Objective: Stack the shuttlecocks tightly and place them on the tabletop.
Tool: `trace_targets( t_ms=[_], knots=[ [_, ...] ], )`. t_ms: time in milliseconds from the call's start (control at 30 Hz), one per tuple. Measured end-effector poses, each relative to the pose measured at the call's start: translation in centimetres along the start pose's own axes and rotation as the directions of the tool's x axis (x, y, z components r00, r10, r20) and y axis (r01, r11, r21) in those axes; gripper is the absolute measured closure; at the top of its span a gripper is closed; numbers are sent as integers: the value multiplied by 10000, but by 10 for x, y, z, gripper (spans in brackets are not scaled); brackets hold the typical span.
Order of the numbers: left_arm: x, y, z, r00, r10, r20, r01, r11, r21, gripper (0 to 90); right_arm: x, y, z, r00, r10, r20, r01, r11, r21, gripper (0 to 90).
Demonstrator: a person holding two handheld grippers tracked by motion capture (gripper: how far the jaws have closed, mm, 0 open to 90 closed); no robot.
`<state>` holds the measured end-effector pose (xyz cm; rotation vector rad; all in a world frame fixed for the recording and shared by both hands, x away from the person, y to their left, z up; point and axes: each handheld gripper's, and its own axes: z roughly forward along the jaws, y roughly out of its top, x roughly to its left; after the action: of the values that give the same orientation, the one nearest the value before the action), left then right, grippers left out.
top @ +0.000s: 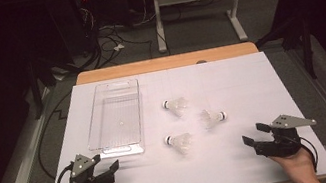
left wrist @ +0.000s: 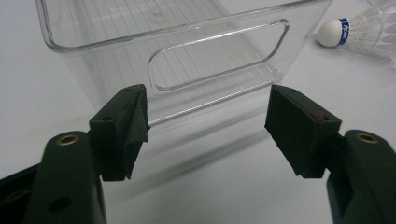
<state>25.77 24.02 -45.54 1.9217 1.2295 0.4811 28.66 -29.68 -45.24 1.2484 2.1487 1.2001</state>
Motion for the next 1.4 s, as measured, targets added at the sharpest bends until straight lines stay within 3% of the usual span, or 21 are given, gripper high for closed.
trace_targets(
  t_ms=[533,1000,1400],
  knots=[
    [0,0,0,10000,61,37,-61,10000,32,308,14,15,15,9993,-257,-263,254,9996,-104,283],
    [-1,0,-1,10000,40,84,-40,10000,25,308,21,26,26,9990,-149,-431,146,9999,-93,293],
    [-1,-1,-1,9999,66,114,-67,10000,36,311,31,43,37,9981,-535,-320,543,9982,258,318]
  ],
)
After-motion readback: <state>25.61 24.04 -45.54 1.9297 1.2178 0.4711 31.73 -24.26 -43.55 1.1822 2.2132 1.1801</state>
